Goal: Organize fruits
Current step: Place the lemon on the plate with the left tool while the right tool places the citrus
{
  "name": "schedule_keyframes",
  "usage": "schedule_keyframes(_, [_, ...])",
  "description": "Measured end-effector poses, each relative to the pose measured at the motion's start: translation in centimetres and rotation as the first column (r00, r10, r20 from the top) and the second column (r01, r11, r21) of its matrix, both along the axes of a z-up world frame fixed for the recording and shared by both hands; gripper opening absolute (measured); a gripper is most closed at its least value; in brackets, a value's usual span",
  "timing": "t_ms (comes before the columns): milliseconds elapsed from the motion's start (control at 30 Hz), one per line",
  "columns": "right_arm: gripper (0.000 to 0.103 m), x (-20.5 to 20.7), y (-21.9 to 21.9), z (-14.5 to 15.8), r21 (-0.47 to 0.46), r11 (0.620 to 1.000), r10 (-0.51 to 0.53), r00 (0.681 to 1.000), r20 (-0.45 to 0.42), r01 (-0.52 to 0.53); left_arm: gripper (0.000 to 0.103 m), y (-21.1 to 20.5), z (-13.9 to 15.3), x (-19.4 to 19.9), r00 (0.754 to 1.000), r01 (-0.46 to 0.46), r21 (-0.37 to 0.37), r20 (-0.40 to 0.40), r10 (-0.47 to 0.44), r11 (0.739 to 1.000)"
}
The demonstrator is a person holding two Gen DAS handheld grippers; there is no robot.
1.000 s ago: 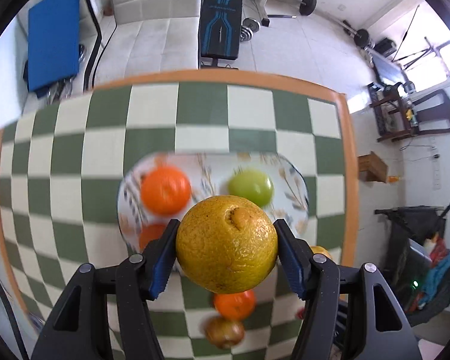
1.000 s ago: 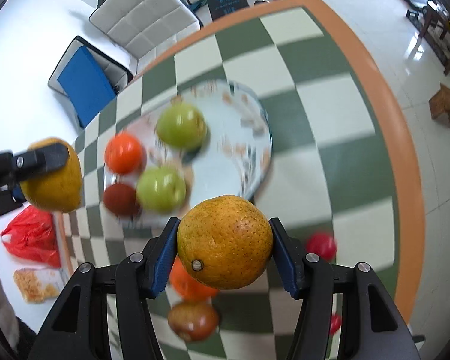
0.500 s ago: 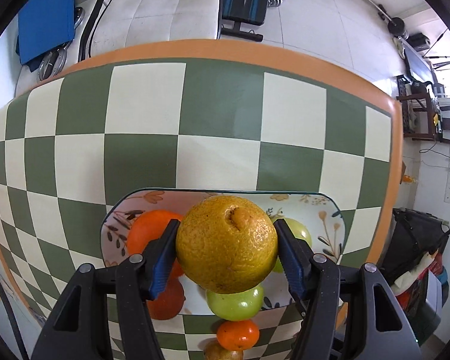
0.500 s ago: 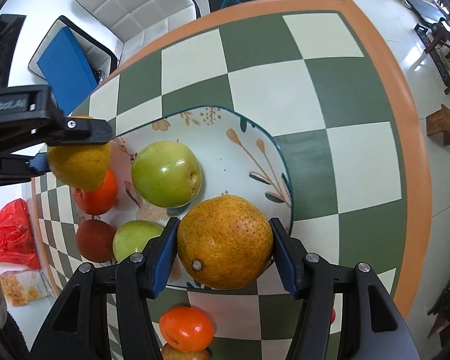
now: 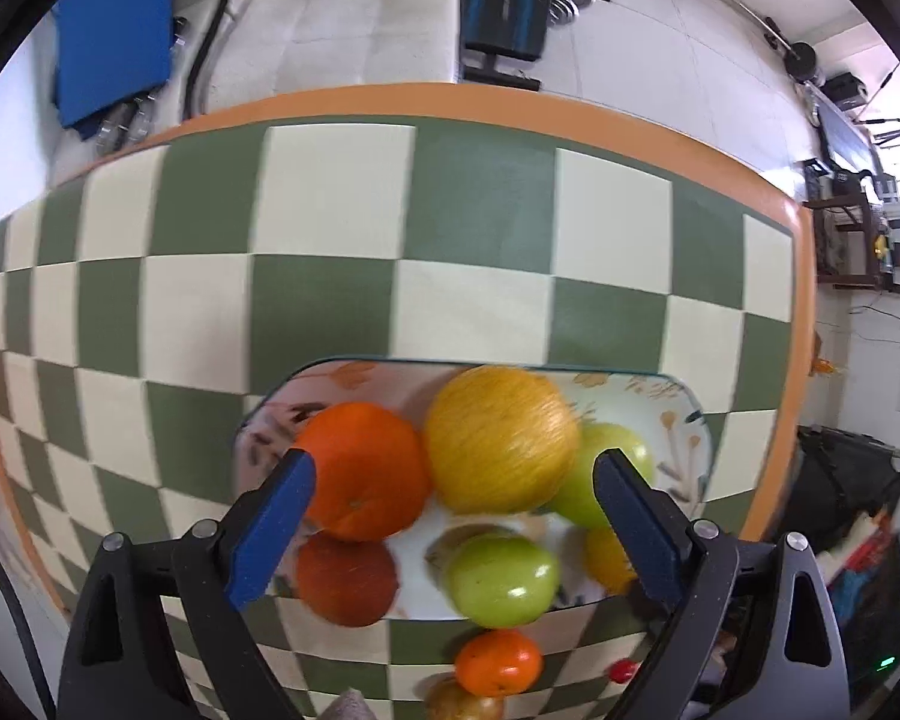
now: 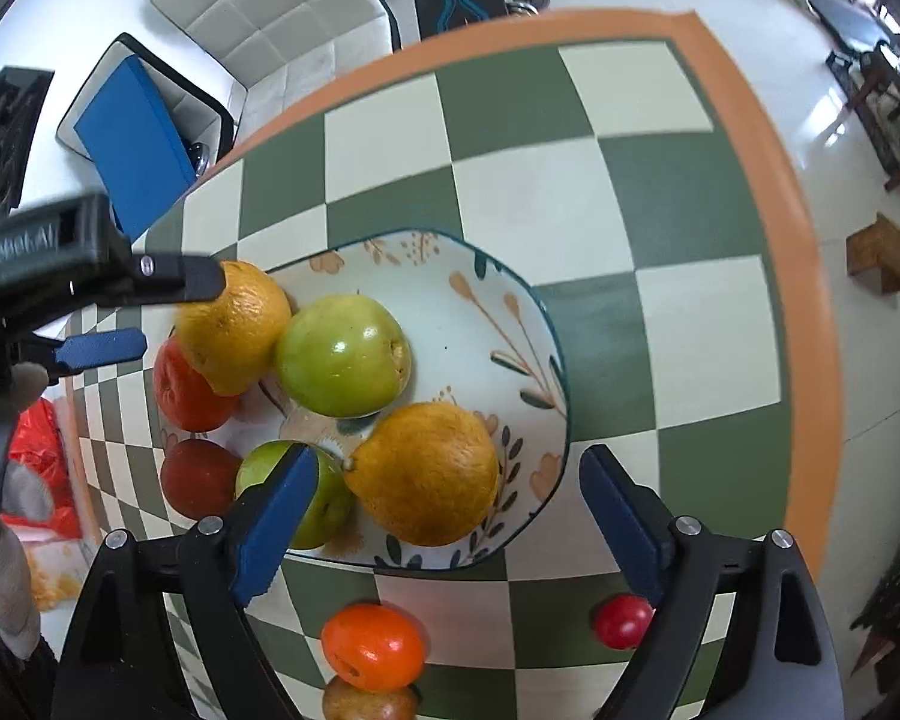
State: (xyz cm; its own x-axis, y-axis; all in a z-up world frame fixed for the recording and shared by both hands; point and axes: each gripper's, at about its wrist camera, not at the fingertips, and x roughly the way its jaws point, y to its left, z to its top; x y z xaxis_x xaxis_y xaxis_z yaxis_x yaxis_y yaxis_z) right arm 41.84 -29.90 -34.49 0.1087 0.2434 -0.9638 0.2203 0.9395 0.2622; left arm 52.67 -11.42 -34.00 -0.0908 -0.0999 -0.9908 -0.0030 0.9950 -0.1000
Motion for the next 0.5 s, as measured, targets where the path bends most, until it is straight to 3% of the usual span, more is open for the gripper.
schedule_keyframes(500, [0.093,-3.2,0.7,3.7,-0.146,0.988,0.071,0.992,0.109,-0.054,0.095,3.6,4.4,-8.3,0.969,0.015,0.137,0.241,-0.049,0.99])
